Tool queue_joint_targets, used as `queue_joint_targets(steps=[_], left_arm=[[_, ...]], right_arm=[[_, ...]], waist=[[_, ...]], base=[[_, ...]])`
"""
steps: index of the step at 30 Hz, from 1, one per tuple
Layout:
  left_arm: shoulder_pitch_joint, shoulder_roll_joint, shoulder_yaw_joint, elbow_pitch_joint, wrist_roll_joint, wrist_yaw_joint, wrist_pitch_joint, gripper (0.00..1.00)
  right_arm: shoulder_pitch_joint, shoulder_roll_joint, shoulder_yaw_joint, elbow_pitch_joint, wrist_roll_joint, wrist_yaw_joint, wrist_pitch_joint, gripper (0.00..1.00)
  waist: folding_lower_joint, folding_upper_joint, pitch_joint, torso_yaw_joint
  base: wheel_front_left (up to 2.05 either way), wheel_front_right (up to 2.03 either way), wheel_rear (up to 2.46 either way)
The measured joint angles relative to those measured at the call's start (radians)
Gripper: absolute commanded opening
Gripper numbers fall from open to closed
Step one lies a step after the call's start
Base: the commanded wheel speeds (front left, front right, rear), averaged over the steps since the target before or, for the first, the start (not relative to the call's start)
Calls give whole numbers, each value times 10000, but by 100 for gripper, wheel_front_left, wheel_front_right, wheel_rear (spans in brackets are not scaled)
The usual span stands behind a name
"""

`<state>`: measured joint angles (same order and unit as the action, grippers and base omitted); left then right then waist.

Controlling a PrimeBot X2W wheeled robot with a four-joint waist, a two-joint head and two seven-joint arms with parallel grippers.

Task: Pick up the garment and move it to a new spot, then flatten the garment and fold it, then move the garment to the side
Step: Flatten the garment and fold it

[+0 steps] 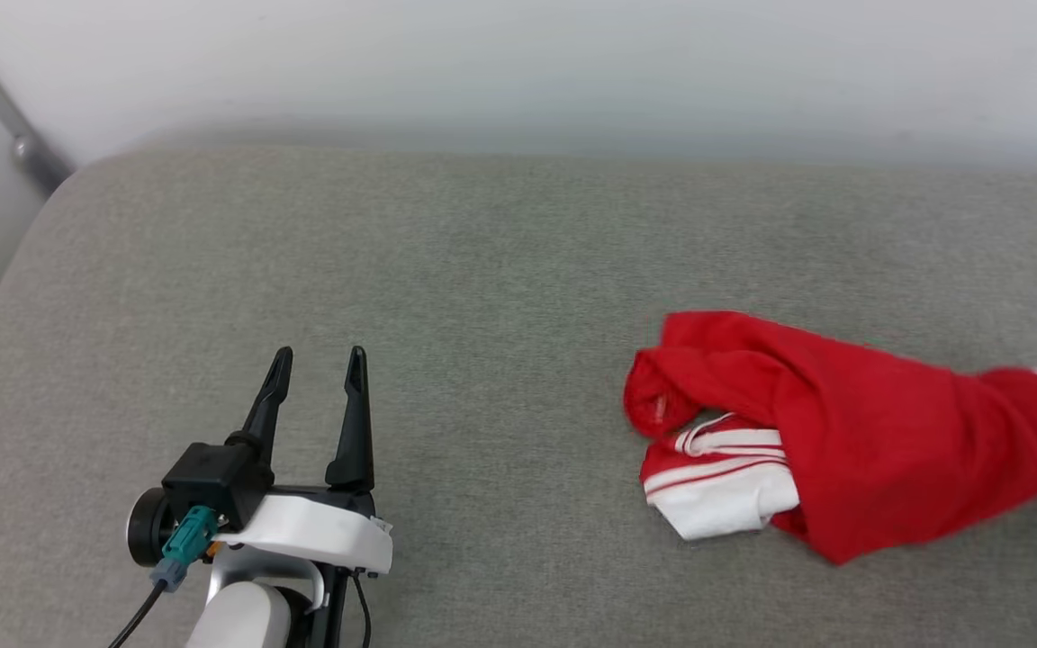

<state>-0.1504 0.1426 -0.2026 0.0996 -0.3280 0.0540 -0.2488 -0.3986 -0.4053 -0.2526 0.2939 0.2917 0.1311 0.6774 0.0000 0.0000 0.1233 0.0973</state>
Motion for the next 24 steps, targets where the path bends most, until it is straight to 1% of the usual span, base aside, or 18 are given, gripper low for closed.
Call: queue_joint_targets(steps=[2,5,7,8,10,12,15,18,22,24], left_arm=[[29,13,-8,-54,-8,31,71,100],[35,54,2,-140,-23,75,117,100],[46,102,42,-197,-27,90,169,100],[61,136,52,-228,-29,105,184,100],[83,186,79,-263,-35,142,234,100],[144,251,115,-307,-38,169,263,100],[268,332,148,-313,-58,251,345,100],[457,387,173,-309,-109,297,437,100],[678,424,159,-324,-111,407,589,100],[805,470,157,-364,-109,468,696,100]], right_arm=[[771,328,-859,38,-125,0,-79,0],[1777,953,-1636,439,-263,0,-410,0],[2135,1361,-1877,727,-274,0,-761,55],[2201,1515,-1919,859,-268,0,-957,100],[2220,1714,-1941,995,-163,0,-1476,100],[2215,1755,-1870,955,-130,-2,-2180,100],[2158,1737,-1789,625,-174,0,-3373,100],[2126,1714,-1653,198,-305,-2,-4332,100],[2216,1743,-1076,-652,-562,0,-5358,100],[2400,1806,-602,-1135,-660,0,-5785,100]], waist=[[0,0,-37,-172],[-1,0,-21,-373],[-1,0,25,-474],[0,0,51,-523],[0,0,81,-616],[-1,0,71,-704],[0,0,-47,-789],[-1,0,-263,-851],[0,0,-614,-887],[-1,0,-792,-892]], base=[[0,0,0],[0,0,0],[0,0,0],[0,0,0],[0,0,0],[0,0,0],[0,0,0],[0,0,0],[0,0,0],[0,0,0]])
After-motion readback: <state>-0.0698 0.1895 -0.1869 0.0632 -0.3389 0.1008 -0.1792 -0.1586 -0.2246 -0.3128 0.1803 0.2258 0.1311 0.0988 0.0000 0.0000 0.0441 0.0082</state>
